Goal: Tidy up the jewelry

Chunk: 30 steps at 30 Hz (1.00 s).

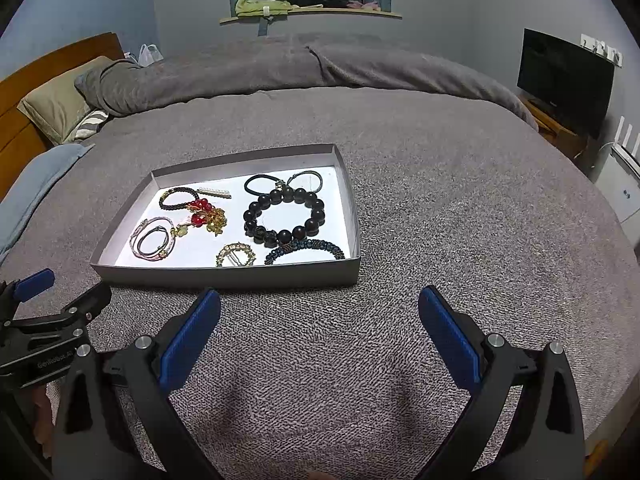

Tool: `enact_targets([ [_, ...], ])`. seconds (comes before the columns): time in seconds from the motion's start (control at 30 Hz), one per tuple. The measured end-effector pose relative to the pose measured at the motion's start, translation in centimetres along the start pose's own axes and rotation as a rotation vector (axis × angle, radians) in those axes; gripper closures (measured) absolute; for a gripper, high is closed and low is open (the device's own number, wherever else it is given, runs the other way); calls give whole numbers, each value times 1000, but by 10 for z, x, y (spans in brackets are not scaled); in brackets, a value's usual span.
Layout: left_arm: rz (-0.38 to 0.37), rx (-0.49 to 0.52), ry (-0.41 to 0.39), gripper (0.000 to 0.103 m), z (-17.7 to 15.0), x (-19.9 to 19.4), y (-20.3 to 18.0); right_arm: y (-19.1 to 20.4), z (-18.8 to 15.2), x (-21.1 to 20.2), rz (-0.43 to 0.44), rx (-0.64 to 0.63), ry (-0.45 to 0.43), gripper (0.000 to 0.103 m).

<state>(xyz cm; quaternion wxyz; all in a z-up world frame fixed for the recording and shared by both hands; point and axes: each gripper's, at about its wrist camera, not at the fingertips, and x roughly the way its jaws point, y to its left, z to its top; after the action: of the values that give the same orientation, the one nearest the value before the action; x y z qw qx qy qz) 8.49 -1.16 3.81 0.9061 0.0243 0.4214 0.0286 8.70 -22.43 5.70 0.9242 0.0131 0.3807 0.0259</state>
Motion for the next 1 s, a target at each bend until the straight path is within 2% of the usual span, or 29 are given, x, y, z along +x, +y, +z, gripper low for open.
enact_targets([
  [1.0, -4, 8, 1, 5, -1, 1, -1, 1, -1, 1, -1, -2, 4, 5],
])
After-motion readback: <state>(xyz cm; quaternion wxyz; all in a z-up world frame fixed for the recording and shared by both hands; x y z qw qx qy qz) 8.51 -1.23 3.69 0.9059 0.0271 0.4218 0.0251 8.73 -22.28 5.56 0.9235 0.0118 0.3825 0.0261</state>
